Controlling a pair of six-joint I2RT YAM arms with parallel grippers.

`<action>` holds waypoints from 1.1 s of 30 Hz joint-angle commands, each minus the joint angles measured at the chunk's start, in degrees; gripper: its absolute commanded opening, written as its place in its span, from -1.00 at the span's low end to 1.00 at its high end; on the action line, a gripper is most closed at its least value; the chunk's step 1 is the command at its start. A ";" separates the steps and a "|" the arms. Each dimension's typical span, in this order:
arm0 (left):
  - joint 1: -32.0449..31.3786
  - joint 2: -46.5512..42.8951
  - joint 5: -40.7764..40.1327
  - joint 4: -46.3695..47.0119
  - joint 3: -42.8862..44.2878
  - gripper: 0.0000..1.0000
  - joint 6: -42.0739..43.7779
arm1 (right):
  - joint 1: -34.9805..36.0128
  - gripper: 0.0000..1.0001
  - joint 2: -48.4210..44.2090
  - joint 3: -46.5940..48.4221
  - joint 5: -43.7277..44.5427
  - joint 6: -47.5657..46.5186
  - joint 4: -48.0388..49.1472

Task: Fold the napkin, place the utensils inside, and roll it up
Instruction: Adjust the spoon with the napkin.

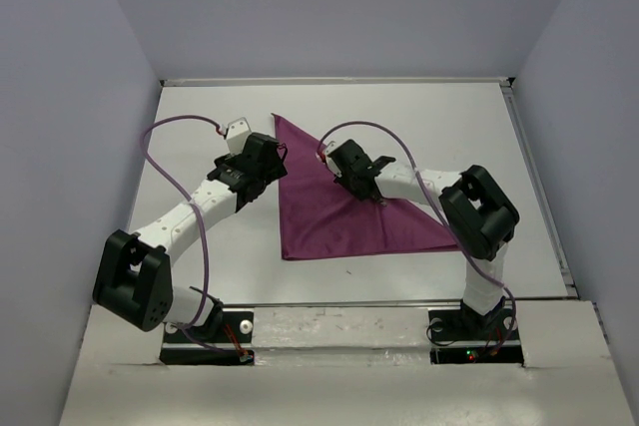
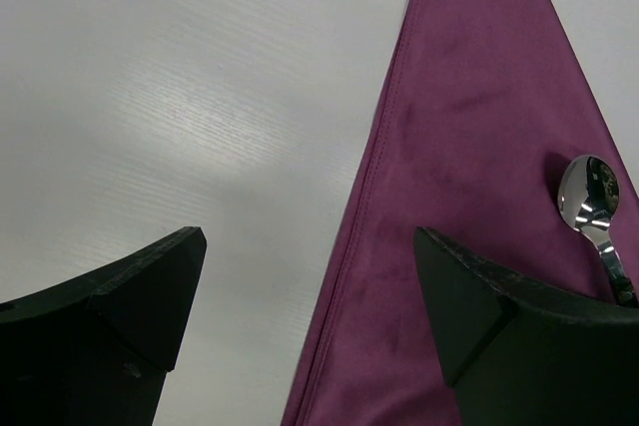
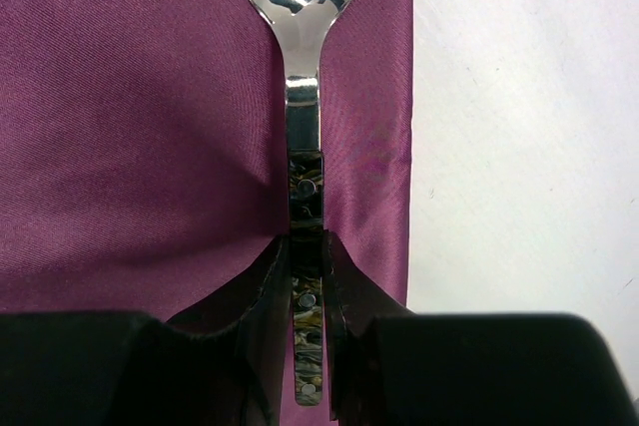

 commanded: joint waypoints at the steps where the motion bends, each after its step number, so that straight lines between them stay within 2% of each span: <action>1: 0.08 -0.63 -1.41 0.13 -0.82 0.98 0.22 | 0.91 -0.53 0.70 0.97 1.88 -0.45 2.29; 10: 0.08 -0.98 -1.32 0.48 -1.35 0.98 0.22 | 0.91 -0.03 -0.26 0.88 3.46 0.52 2.38; 17: 0.08 -3.18 0.87 2.94 -2.93 0.98 0.05 | 0.91 0.02 -4.47 0.26 2.58 3.50 2.99; 24: 0.08 -2.92 1.14 2.76 -3.28 0.98 -0.04 | 0.91 0.35 -13.26 -0.44 4.43 9.13 3.08; 27: 0.17 -3.35 0.97 2.85 -3.46 0.98 0.22 | -0.31 0.53 -16.08 0.26 4.17 14.65 0.03; 28: 0.08 -3.62 0.96 2.76 -3.46 0.98 0.22 | -0.32 0.73 -16.34 1.14 3.82 19.89 -1.82; 29: 0.08 -3.79 0.96 2.50 -3.46 0.98 0.22 | -1.01 0.78 -16.61 2.19 3.73 22.55 -4.10; 30: 0.08 -3.97 1.05 2.50 -3.37 0.98 0.22 | -1.54 0.80 -16.70 3.68 3.55 25.02 -8.30; 33: 0.17 -4.76 0.96 2.32 -3.11 0.98 0.05 | -6.97 0.83 -19.58 1.34 0.22 35.72 -12.29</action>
